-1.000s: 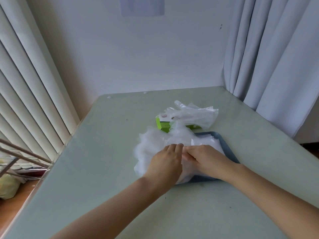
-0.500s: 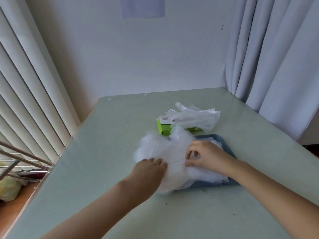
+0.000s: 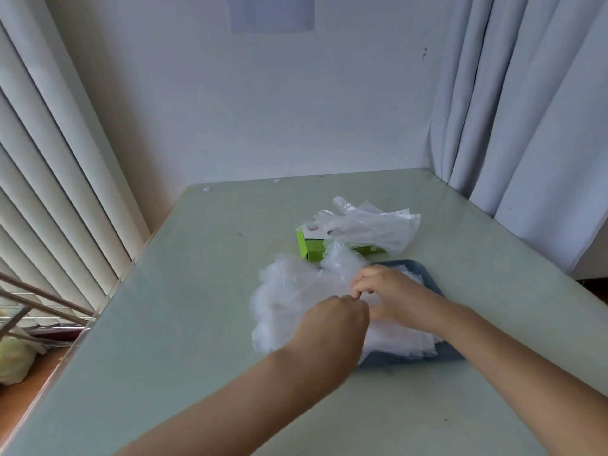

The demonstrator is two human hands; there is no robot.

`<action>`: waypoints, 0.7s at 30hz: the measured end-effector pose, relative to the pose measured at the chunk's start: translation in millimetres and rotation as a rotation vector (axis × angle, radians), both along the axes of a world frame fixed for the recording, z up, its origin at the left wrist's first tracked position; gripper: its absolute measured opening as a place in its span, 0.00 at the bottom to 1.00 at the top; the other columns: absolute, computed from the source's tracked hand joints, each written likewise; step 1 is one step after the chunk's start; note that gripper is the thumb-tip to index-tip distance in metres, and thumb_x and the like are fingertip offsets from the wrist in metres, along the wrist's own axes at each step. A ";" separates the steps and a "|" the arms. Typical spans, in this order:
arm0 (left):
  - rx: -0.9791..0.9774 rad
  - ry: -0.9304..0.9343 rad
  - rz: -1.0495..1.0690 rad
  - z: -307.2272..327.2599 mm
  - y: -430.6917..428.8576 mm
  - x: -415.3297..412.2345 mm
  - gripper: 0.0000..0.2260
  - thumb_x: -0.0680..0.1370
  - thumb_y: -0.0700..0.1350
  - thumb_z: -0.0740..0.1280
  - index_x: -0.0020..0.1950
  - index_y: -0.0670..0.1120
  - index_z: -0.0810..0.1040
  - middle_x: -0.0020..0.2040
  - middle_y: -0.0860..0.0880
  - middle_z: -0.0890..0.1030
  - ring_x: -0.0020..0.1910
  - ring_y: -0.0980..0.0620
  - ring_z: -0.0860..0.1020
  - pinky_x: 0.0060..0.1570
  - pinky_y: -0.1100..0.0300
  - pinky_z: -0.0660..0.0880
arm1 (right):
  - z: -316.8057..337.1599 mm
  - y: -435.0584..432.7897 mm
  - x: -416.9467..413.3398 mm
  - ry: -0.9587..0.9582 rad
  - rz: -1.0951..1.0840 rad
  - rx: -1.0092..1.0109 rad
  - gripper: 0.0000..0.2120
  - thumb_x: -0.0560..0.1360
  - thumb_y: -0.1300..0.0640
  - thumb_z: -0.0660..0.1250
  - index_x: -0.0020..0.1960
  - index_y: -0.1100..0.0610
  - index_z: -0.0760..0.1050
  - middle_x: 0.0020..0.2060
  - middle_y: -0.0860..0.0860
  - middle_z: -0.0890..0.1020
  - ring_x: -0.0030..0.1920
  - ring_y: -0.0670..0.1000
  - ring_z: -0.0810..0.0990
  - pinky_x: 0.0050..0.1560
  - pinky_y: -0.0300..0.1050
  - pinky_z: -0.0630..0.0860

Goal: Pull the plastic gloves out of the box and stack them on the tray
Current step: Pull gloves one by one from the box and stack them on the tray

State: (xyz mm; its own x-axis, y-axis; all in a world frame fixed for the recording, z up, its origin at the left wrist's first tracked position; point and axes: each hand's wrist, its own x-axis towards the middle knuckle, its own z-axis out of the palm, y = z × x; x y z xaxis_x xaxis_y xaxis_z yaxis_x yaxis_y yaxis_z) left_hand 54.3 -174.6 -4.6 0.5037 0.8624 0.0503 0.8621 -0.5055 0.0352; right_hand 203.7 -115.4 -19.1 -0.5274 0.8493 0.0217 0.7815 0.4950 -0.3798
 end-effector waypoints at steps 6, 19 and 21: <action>-0.170 0.141 0.052 -34.6 17.5 -16.9 0.29 0.82 0.42 0.56 0.77 0.36 0.45 0.78 0.40 0.48 0.77 0.44 0.48 0.75 0.56 0.52 | 1.5 15.7 -3.9 0.141 -0.234 -0.022 0.17 0.67 0.48 0.77 0.51 0.49 0.74 0.46 0.40 0.75 0.45 0.38 0.73 0.43 0.31 0.66; -0.254 0.000 0.100 -32.1 6.5 -19.1 0.31 0.80 0.39 0.57 0.78 0.41 0.42 0.78 0.43 0.50 0.70 0.42 0.67 0.66 0.54 0.65 | 16.0 35.2 -1.3 0.023 -0.378 -0.256 0.33 0.61 0.45 0.80 0.27 0.52 0.53 0.22 0.44 0.60 0.27 0.47 0.61 0.32 0.43 0.55; -0.263 0.002 0.102 -32.4 6.7 -19.2 0.32 0.80 0.39 0.58 0.78 0.41 0.42 0.78 0.43 0.49 0.69 0.42 0.67 0.66 0.53 0.65 | 21.0 32.0 0.8 0.173 -0.291 -0.346 0.26 0.65 0.54 0.79 0.26 0.54 0.61 0.21 0.41 0.72 0.26 0.42 0.68 0.32 0.40 0.60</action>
